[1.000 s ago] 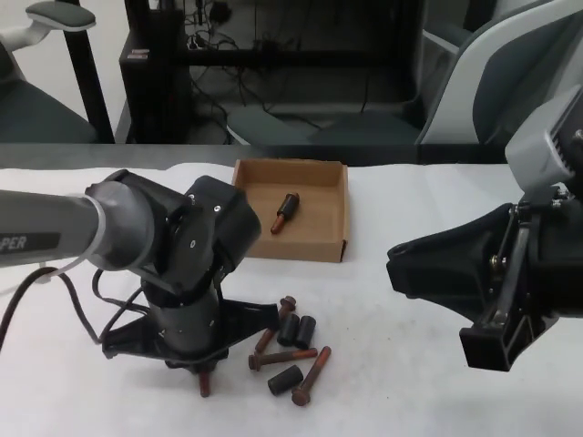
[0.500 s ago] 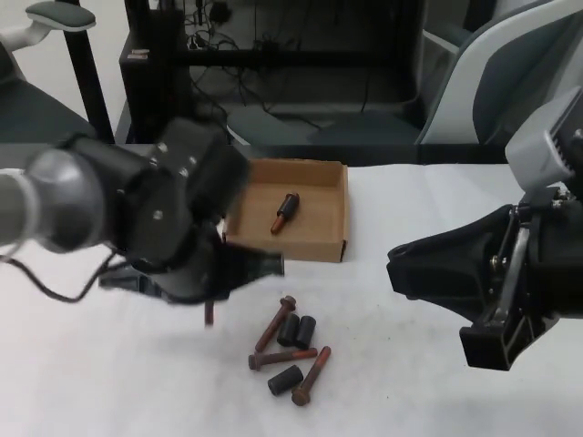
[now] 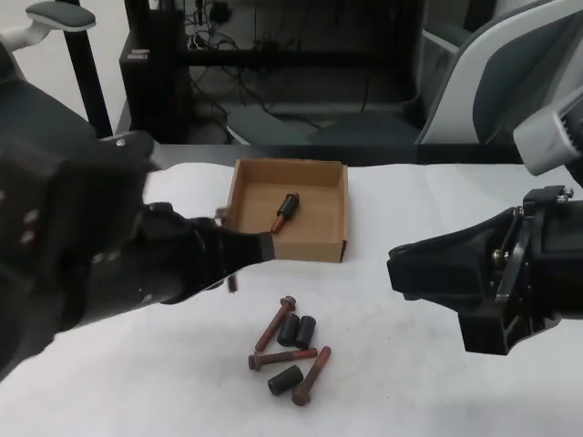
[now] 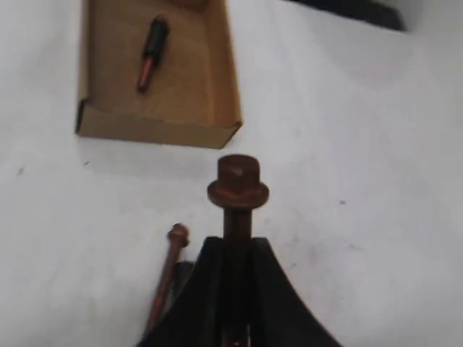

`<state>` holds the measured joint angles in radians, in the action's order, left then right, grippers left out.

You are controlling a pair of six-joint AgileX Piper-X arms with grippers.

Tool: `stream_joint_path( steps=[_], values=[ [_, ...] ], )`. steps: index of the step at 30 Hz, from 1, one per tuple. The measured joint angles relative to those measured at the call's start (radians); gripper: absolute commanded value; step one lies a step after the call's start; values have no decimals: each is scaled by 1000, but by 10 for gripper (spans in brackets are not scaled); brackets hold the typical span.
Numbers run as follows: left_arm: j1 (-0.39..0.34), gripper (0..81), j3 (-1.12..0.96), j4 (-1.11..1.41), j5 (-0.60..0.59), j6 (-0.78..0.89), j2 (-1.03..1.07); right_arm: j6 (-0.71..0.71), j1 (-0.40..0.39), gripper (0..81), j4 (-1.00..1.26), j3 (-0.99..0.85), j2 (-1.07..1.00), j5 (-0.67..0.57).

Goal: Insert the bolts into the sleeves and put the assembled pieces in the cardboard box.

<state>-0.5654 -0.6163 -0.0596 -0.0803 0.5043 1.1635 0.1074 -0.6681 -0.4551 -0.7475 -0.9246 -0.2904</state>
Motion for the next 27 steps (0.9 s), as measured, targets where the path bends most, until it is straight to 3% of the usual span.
stream_joint_path(
  steps=[4,16,21,27],
  values=[
    [41,17,26,101,-143,-12,-42,57,-22,4,59,45,1,15],
    [309,17,29,330,-574,94,-49,169,-109,4,425,91,-162,60],
    [332,17,29,330,-693,110,-49,198,-134,4,535,75,-262,56],
    [332,17,29,330,-730,145,-49,208,-140,4,581,8,-345,20]
  ],
)
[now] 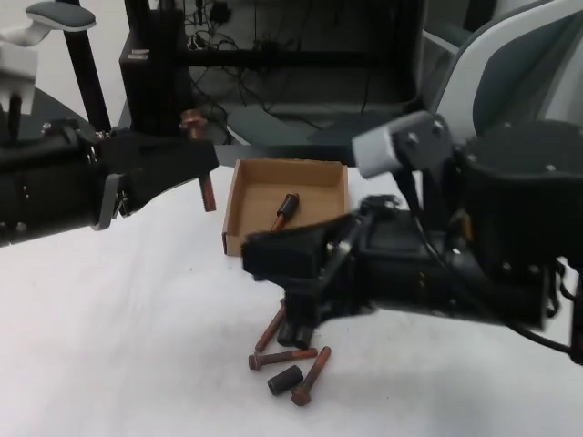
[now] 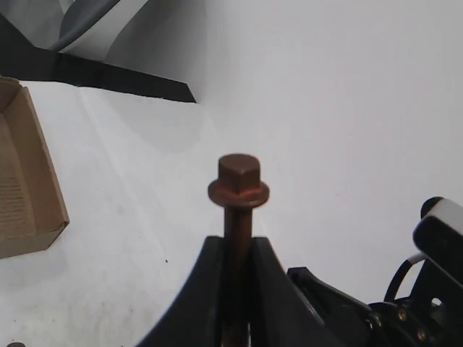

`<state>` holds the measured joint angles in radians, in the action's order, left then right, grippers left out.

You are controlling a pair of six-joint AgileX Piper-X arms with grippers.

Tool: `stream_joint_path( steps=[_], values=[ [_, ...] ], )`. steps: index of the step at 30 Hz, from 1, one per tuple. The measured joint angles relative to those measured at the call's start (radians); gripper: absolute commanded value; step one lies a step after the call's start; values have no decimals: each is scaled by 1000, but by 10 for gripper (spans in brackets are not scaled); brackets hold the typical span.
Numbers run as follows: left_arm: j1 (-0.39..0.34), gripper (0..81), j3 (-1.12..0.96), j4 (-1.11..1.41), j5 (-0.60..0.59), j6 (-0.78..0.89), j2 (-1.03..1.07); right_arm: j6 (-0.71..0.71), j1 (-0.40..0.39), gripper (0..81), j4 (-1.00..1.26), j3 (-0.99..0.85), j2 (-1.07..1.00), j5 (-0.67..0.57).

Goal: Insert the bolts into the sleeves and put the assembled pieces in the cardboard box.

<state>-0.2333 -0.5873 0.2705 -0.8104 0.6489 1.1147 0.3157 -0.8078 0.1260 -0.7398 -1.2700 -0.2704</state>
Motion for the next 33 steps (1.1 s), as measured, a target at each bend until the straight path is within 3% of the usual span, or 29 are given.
stream_joint_path(
  steps=[16,28,33],
  values=[
    [0,17,-12,-134,83,10,0,0,0,4,-7,-41,-24,-23],
    [0,17,-169,-340,112,-111,0,-71,-21,4,-44,-44,-24,-43],
    [-51,17,-172,-364,122,-107,0,-98,-33,4,-44,-44,-24,-42]
  ],
)
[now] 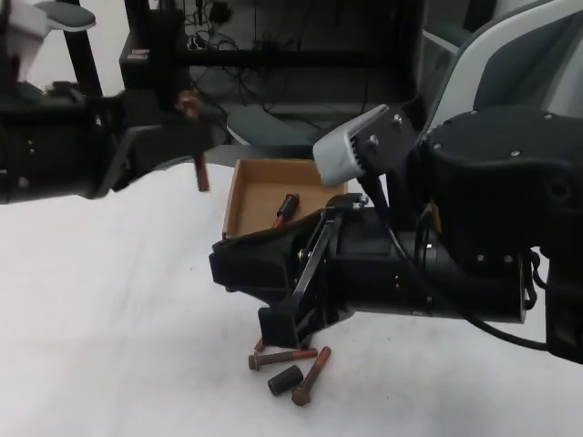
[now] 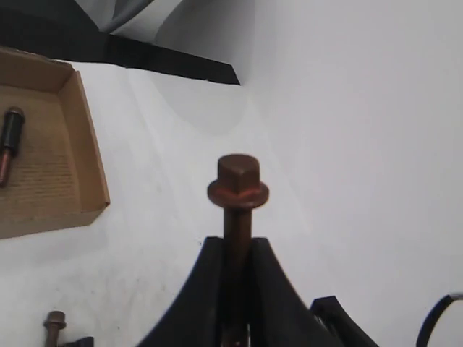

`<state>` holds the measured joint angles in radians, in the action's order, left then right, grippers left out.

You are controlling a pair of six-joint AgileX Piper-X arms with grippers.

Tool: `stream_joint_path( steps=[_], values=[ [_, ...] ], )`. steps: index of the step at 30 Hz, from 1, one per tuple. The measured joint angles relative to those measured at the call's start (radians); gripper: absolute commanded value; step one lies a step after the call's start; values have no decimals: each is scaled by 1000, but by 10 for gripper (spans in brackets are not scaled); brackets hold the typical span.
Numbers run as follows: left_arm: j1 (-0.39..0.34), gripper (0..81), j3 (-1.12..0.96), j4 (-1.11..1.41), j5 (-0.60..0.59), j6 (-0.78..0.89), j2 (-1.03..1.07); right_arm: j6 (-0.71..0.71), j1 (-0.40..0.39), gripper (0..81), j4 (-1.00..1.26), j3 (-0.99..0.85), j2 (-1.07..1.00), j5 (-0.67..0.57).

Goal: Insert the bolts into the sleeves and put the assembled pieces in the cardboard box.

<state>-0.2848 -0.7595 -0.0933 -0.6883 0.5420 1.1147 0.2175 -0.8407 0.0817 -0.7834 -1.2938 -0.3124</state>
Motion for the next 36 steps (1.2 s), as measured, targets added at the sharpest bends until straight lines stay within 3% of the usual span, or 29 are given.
stream_joint_path(
  steps=[6,9,20,36],
  values=[
    [-115,17,-1,-138,124,-43,-37,-8,-1,4,-4,0,0,0],
    [-139,17,-1,-202,197,-75,-58,-8,-1,4,-8,0,0,-1],
    [-140,17,-15,-220,266,-95,-67,-8,-1,4,-29,0,0,-1],
    [-140,17,-84,-229,273,-95,-67,13,-1,4,-65,0,-1,38]
  ],
)
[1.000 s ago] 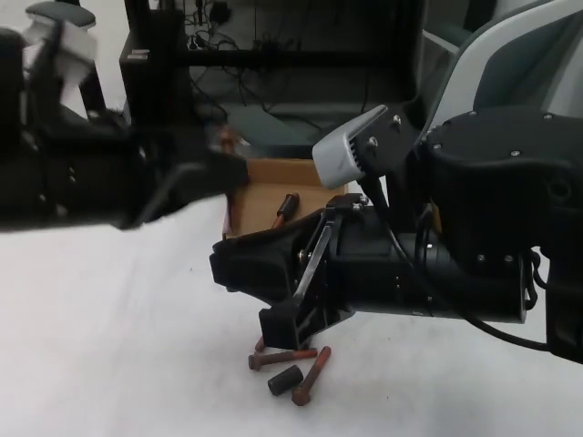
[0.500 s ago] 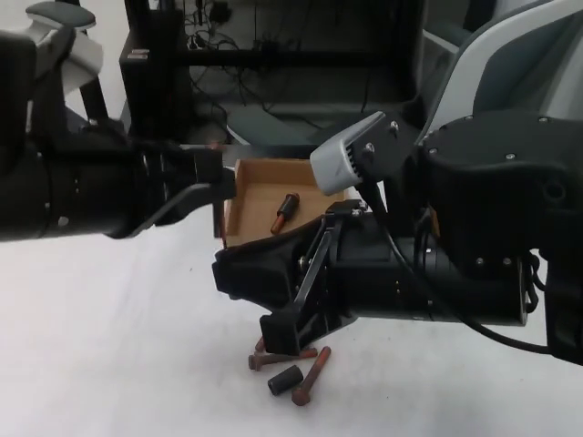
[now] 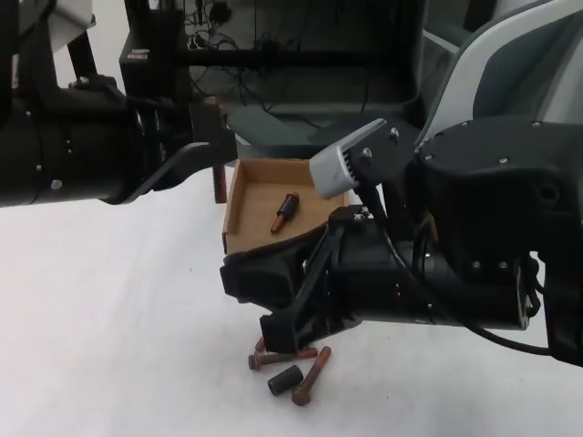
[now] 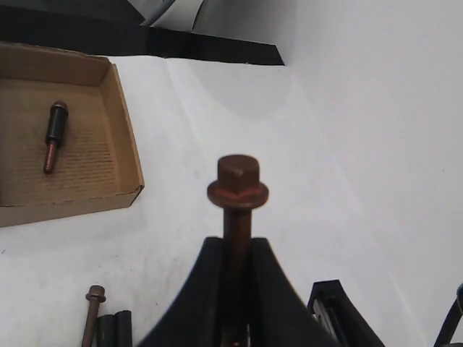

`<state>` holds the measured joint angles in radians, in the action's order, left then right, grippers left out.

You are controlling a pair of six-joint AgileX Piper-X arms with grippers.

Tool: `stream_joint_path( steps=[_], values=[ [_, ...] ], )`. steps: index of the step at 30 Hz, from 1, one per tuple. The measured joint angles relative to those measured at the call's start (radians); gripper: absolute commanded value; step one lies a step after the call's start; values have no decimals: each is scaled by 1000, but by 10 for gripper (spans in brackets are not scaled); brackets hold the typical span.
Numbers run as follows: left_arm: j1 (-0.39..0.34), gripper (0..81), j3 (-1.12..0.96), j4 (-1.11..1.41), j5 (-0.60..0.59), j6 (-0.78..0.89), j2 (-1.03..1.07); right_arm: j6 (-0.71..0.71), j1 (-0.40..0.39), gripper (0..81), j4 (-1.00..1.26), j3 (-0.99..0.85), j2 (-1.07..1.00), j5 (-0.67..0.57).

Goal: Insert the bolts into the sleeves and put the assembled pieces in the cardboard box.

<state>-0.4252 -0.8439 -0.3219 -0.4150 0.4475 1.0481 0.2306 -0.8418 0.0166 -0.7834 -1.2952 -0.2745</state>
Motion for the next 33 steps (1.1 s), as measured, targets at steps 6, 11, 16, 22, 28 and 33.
stream_joint_path(
  steps=[6,11,16,22,28,33],
  values=[
    [0,17,0,0,0,0,0,71,0,4,17,0,0,12],
    [0,17,0,0,0,0,0,101,0,4,19,0,0,22],
    [-2,17,0,-2,0,0,0,138,0,4,44,0,0,37],
    [-4,17,0,-4,0,0,0,146,0,4,65,-1,0,44],
    [-4,17,0,-7,0,0,0,152,0,4,65,-1,0,44],
    [-9,17,0,-7,0,0,0,157,0,4,76,-1,0,44]
  ],
)
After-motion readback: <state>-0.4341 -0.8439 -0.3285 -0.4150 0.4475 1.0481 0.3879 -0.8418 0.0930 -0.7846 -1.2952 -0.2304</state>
